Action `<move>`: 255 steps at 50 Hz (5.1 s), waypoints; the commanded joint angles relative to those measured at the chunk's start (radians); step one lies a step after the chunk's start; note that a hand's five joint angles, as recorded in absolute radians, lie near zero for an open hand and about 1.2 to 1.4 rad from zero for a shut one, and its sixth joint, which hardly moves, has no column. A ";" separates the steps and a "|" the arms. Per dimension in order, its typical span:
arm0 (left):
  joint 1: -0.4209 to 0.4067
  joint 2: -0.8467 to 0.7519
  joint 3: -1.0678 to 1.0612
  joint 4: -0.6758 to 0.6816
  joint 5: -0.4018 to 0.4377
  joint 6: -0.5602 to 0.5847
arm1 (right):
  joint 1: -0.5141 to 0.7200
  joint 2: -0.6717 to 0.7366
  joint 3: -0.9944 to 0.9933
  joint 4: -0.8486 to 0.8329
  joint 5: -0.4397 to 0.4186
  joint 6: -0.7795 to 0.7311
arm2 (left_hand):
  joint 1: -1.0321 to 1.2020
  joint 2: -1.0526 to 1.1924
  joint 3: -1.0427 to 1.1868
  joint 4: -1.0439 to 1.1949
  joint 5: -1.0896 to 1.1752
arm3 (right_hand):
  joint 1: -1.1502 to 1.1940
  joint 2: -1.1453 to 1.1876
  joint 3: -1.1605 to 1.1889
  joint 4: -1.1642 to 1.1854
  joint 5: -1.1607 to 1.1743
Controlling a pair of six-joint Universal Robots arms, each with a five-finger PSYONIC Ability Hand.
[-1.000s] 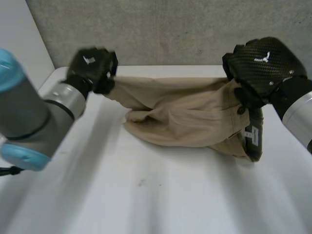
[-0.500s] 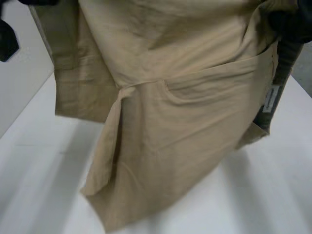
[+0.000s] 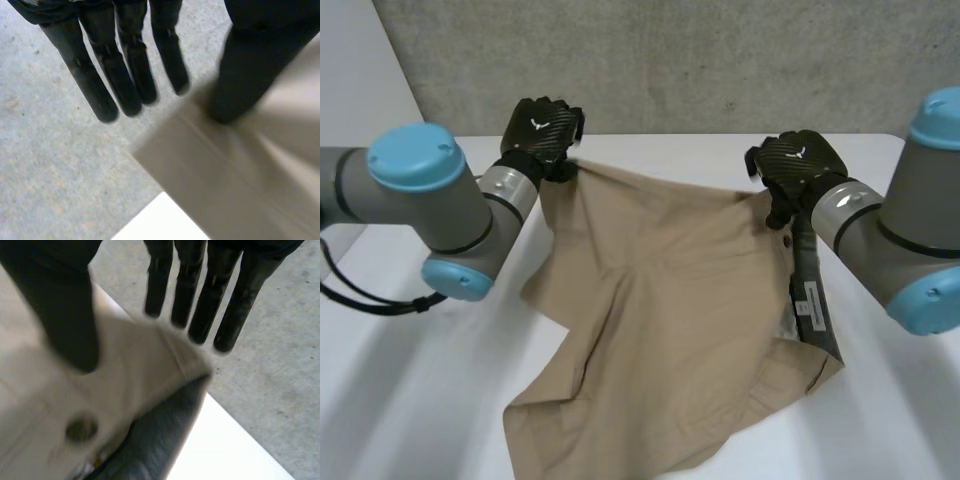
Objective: Fold the shorts.
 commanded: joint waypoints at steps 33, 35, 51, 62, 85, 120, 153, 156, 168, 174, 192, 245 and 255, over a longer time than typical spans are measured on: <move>-0.228 0.522 -0.738 -0.380 -0.154 -0.167 | -0.084 -0.292 0.493 0.170 -0.070 -0.112 | -0.239 -0.295 -0.319 -0.323 -0.298 | -0.035 -0.170 -0.188 -0.211 -0.186; -0.250 0.517 -0.743 -0.391 -0.185 -0.181 | -0.087 -0.290 0.503 0.161 -0.073 -0.112 | -0.234 -0.289 -0.313 -0.317 -0.293 | 0.014 -0.120 -0.138 -0.161 -0.137; -0.273 0.450 -0.751 -0.391 -0.214 -0.175 | -0.128 -0.261 0.559 0.082 -0.064 -0.109 | 0.644 0.588 0.564 0.560 0.585 | 0.232 0.097 0.079 0.056 0.081; -0.228 0.482 -0.747 -0.388 -0.214 -0.172 | -0.141 -0.275 0.563 0.084 -0.071 -0.103 | 0.644 0.588 0.565 0.560 0.585 | 0.229 0.094 0.077 0.053 0.078; -0.345 0.579 -0.760 -0.501 -0.199 -0.318 | -0.164 -0.278 0.588 0.050 -0.073 -0.102 | -0.207 -0.263 -0.286 -0.291 -0.266 | 0.211 0.077 0.059 0.036 0.060; -0.092 0.456 -0.780 -0.238 -0.320 -0.025 | -0.156 -0.335 0.559 0.131 -0.116 0.043 | 0.644 0.588 0.565 0.560 0.585 | 0.226 0.091 0.074 0.050 0.075; -0.078 0.467 -0.827 -0.238 -0.314 -0.026 | 0.007 -0.308 0.372 0.274 -0.163 0.095 | 0.644 0.588 0.565 0.560 0.585 | 0.399 0.264 0.247 0.224 0.248; -0.076 0.467 -0.829 -0.238 -0.315 -0.026 | 0.020 -0.338 0.372 0.276 -0.165 0.099 | 0.644 0.588 0.565 0.560 0.585 | 0.396 0.262 0.244 0.221 0.245; -0.073 0.465 -0.829 -0.233 -0.315 -0.026 | 0.125 -0.329 0.359 0.276 -0.169 0.089 | 0.644 0.588 0.565 0.560 0.585 | 0.396 0.262 0.244 0.221 0.245; -0.073 0.465 -0.829 -0.233 -0.315 -0.026 | 0.131 -0.149 0.313 0.309 -0.159 0.049 | 0.644 0.588 0.565 0.560 0.585 | 0.408 0.273 0.256 0.233 0.257; -0.070 0.467 -0.829 -0.231 -0.315 -0.026 | 0.128 0.086 0.059 0.230 -0.094 0.023 | 0.644 0.588 0.565 0.560 0.585 | 0.194 0.059 0.042 0.018 0.043; -0.076 0.490 -0.604 -0.212 -0.311 0.018 | 0.083 -0.072 -0.153 0.316 -0.071 -0.026 | 0.644 0.588 0.565 0.560 0.585 | 0.941 0.807 0.789 0.766 0.790; -0.109 0.453 -0.118 0.108 -0.311 0.075 | 0.082 -0.107 -0.244 -0.397 -0.050 -0.029 | 0.644 0.588 0.565 0.560 0.585 | 0.941 0.807 0.789 0.766 0.790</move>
